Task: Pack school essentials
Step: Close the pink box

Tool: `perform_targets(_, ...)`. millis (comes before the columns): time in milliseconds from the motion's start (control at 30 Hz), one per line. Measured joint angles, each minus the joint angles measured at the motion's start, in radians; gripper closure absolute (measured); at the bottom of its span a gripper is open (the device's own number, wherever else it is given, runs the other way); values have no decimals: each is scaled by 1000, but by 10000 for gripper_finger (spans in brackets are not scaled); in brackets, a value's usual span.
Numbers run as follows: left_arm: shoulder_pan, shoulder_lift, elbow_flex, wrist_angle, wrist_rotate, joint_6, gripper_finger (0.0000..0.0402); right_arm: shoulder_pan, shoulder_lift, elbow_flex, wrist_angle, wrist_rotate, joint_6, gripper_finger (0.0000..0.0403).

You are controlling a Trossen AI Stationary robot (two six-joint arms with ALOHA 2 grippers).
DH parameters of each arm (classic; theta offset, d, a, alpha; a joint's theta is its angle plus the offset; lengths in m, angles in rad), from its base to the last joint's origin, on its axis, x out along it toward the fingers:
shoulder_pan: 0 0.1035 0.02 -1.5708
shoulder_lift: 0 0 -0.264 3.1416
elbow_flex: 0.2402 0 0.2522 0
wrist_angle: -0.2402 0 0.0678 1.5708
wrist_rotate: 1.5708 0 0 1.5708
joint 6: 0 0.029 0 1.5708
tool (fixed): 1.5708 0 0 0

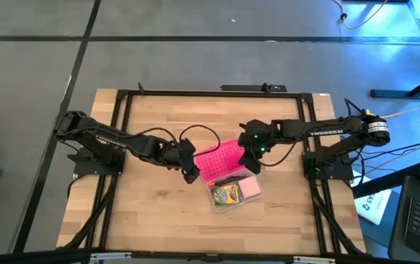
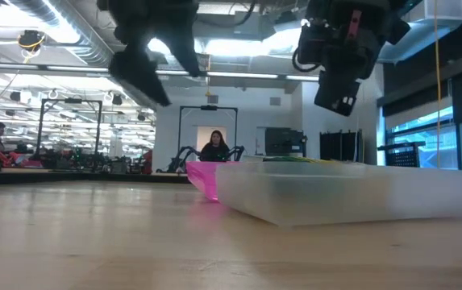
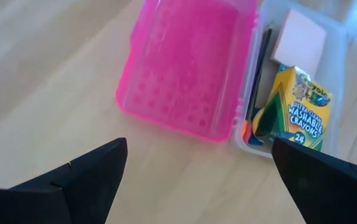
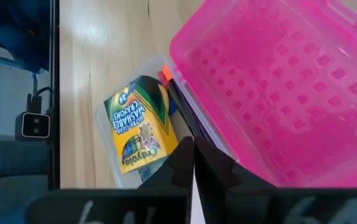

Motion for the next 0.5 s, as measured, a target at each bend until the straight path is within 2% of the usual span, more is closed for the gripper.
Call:
perform_targets(167,0,0,-23,-1,24,-164,8,-12,0,0,-5,-1,-21,394)
perform_targets(500,-9,0,-23,-1,21,-210,8,-137,0,0,-43,7,-17,399)
